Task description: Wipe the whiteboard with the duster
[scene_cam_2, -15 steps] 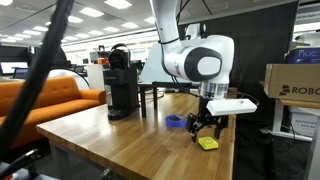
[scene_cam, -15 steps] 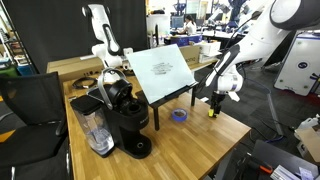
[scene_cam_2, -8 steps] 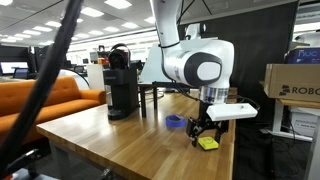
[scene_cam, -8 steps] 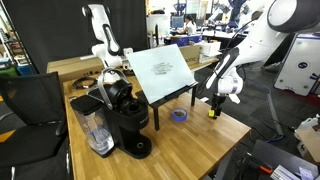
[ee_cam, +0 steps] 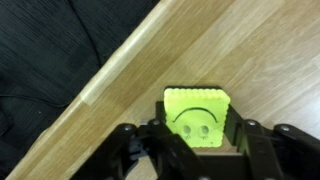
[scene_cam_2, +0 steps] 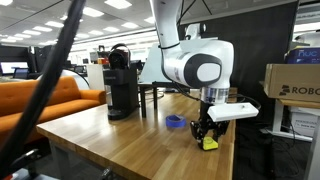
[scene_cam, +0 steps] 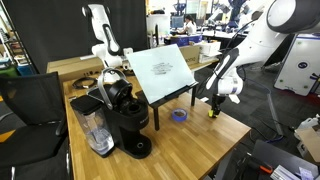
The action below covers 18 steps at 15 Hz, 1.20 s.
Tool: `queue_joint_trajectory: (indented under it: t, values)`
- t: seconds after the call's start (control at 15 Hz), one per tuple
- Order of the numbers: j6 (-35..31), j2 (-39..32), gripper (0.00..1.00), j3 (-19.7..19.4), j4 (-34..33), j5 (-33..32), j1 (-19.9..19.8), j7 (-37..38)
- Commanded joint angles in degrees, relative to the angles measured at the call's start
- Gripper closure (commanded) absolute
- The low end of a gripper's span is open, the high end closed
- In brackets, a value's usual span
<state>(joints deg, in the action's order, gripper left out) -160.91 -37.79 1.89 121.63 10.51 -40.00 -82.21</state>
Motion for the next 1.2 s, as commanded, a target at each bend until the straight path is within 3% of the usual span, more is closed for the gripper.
queue_joint_trajectory:
  t: [0.0, 0.4, 0.8, 1.13]
  values:
    - [-1.9, 0.4, 0.58, 0.9, 0.9, -1.4, -1.3, -0.1]
    - [-2.1, 3.2, 0.54, 1.5, 1.3, -0.7, -1.0, 1.7]
    - [0.8, 12.8, 0.52, 4.0, 1.6, 2.4, -0.5, 6.2]
    - [3.4, 20.5, 0.52, 3.3, 3.4, 4.9, 2.2, 8.7]
